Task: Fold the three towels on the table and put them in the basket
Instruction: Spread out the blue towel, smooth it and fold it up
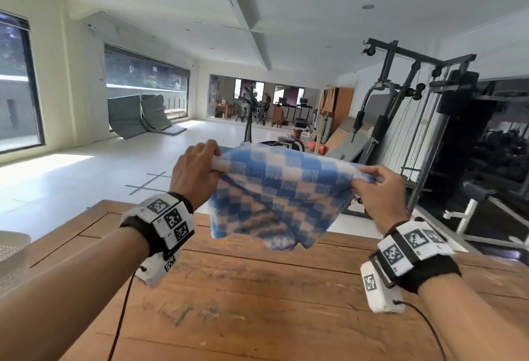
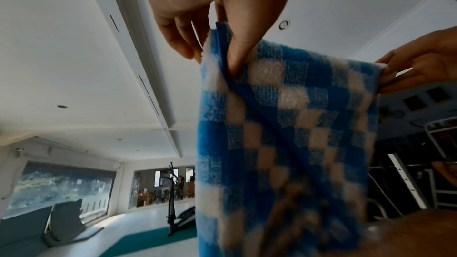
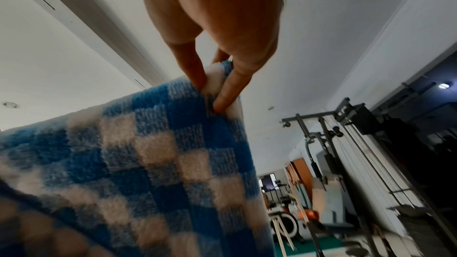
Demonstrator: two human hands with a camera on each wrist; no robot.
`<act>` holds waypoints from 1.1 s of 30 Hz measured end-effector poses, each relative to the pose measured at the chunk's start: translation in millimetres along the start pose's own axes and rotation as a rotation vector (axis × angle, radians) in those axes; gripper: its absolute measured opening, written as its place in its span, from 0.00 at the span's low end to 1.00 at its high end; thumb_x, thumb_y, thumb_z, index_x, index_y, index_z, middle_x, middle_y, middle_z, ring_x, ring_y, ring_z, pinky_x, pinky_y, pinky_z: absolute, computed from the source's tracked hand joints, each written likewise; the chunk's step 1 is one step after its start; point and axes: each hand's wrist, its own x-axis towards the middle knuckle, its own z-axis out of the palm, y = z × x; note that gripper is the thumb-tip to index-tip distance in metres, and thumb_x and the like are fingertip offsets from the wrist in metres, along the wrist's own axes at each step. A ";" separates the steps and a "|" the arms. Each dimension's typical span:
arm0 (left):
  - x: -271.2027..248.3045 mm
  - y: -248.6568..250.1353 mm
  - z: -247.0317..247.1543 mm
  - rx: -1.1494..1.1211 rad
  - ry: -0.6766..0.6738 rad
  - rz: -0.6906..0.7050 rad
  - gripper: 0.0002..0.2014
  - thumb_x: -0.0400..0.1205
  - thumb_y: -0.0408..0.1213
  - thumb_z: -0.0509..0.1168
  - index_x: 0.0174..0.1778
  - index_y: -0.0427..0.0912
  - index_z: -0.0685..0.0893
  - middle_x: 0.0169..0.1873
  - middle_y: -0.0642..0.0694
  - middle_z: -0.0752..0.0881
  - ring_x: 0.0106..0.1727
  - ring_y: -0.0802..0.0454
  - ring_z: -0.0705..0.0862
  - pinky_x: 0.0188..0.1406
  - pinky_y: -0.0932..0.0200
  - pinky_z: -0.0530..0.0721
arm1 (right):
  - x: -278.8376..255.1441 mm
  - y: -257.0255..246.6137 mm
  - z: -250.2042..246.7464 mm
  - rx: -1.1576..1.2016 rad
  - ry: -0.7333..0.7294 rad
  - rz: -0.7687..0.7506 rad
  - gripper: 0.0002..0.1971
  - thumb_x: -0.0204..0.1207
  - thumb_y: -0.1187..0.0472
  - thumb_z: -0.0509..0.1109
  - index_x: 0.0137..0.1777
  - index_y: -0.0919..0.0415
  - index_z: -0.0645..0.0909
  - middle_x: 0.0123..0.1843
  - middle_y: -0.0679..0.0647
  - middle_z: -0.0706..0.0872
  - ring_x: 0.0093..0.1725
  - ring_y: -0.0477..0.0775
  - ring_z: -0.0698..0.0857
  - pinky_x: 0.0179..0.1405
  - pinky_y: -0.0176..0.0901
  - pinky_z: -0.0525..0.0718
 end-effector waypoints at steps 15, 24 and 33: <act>-365.9 -64.9 65.3 -0.407 -0.768 -0.713 0.18 0.55 0.44 0.68 0.41 0.51 0.76 0.33 0.45 0.81 0.38 0.45 0.81 0.43 0.45 0.82 | -338.3 164.0 -48.5 -0.505 -0.422 0.877 0.15 0.71 0.60 0.74 0.54 0.69 0.80 0.54 0.62 0.85 0.54 0.60 0.84 0.52 0.46 0.80; -350.3 -52.7 45.1 -0.189 -0.836 -0.695 0.11 0.72 0.26 0.69 0.30 0.43 0.77 0.29 0.48 0.79 0.40 0.46 0.80 0.29 0.62 0.72 | -338.7 148.6 -56.2 -0.541 -0.443 0.756 0.08 0.73 0.63 0.73 0.49 0.66 0.79 0.45 0.58 0.84 0.39 0.52 0.80 0.28 0.40 0.72; -315.8 -21.7 61.6 -0.495 -0.786 -0.935 0.36 0.68 0.53 0.79 0.65 0.43 0.71 0.57 0.49 0.81 0.57 0.48 0.82 0.51 0.55 0.79 | -298.7 169.6 -31.6 -0.209 -0.457 0.853 0.22 0.67 0.56 0.81 0.55 0.66 0.80 0.52 0.58 0.87 0.51 0.59 0.87 0.47 0.49 0.84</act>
